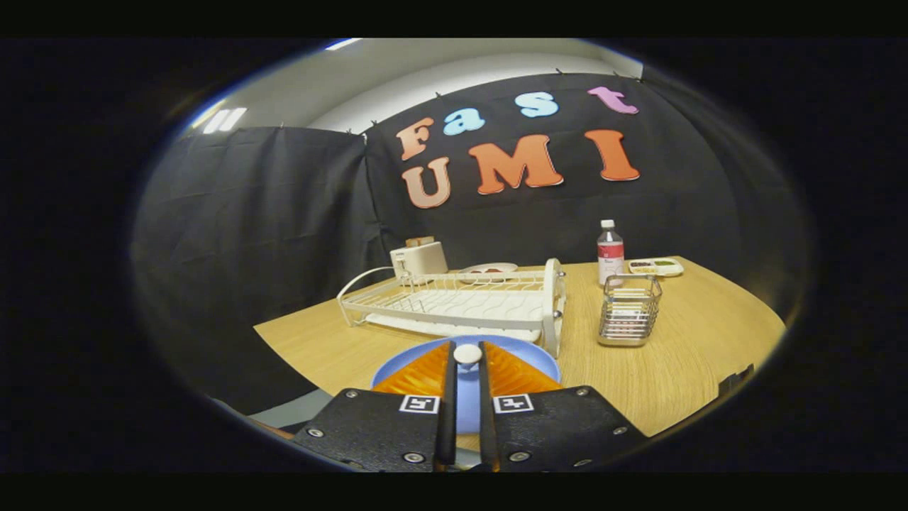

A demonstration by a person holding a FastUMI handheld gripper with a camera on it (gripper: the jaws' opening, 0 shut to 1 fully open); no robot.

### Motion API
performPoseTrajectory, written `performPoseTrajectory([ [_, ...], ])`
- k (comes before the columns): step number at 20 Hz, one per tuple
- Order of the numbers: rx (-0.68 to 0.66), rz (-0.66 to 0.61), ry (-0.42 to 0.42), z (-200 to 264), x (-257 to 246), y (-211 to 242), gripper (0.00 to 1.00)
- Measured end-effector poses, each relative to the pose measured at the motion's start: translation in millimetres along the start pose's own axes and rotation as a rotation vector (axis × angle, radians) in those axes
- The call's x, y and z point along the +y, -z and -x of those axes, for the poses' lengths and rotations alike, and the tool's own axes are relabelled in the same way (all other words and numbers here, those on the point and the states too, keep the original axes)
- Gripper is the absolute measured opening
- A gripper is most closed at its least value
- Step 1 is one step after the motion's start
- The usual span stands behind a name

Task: Take the plate from the dish rack, then take the spoon from the basket and place it into the plate.

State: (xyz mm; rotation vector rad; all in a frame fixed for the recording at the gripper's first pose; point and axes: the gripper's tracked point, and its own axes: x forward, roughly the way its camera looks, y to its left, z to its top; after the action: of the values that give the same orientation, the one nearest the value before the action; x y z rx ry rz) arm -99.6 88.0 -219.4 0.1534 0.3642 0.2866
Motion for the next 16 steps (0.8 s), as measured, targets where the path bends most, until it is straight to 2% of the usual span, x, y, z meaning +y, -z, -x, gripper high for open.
performPoseTrajectory([
  [7, -0.053, -0.010, -0.023, -13, 8, -17, 0.23],
  [10, -0.111, -0.033, 0.003, -15, 4, -43, 0.40],
  [16, -0.249, 0.020, 0.159, -5, -18, -105, 0.63],
])
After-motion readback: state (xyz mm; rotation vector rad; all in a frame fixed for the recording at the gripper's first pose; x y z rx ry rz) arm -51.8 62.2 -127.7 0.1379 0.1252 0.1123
